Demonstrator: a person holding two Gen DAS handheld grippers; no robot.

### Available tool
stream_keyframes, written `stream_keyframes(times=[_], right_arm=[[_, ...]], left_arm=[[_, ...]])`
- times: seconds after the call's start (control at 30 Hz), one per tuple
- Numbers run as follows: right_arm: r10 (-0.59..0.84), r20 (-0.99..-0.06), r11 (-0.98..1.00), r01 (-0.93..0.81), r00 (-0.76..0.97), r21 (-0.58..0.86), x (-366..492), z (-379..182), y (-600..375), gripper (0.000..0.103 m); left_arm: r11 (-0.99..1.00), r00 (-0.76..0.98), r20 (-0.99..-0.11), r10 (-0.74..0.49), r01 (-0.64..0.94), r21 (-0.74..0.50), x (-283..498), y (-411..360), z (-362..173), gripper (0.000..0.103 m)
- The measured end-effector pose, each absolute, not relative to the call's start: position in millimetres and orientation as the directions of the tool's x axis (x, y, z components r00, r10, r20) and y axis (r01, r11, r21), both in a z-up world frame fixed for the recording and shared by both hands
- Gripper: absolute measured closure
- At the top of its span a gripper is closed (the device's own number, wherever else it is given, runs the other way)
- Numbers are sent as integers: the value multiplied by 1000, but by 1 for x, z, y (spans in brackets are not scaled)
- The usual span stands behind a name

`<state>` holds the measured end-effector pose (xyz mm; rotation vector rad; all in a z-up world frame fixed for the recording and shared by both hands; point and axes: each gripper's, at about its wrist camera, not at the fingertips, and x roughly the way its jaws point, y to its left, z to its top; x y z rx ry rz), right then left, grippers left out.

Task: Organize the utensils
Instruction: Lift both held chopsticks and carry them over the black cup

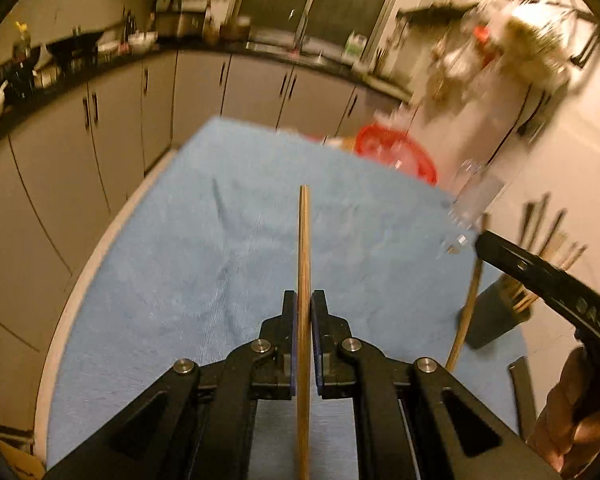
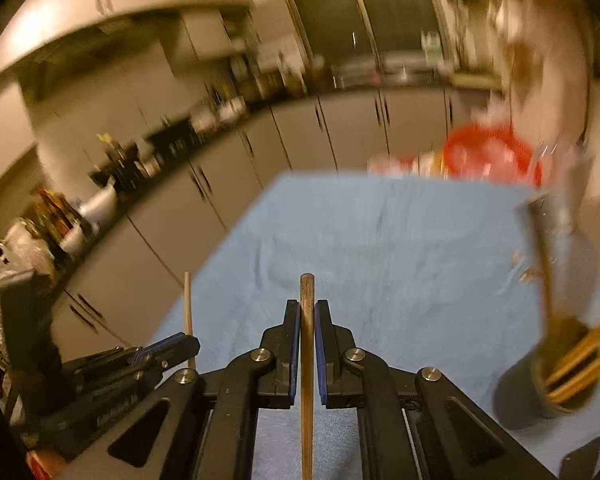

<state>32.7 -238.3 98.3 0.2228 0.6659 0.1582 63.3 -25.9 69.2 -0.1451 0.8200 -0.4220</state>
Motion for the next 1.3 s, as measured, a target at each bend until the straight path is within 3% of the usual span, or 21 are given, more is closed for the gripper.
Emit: stream_keyframes(times=[0.13, 0.23, 0.73, 1.3], right_arm=[[162, -445, 973, -68, 881, 219, -19, 126, -238, 96], [140, -392, 974, -56, 909, 219, -35, 135, -240, 96], [14, -281, 950, 75, 960, 304, -88, 154, -302, 96], [-142, -168, 913, 195, 975, 358, -139, 194, -382, 96]], left_arm=[[910, 678, -608, -413, 328, -253, 43, -27, 96, 96], [910, 693, -591, -413, 344, -233, 36, -33, 107, 96], [893, 683, -582, -442, 398, -211, 12, -56, 129, 96], [788, 606, -529, -595, 570, -233, -6, -130, 189, 96]])
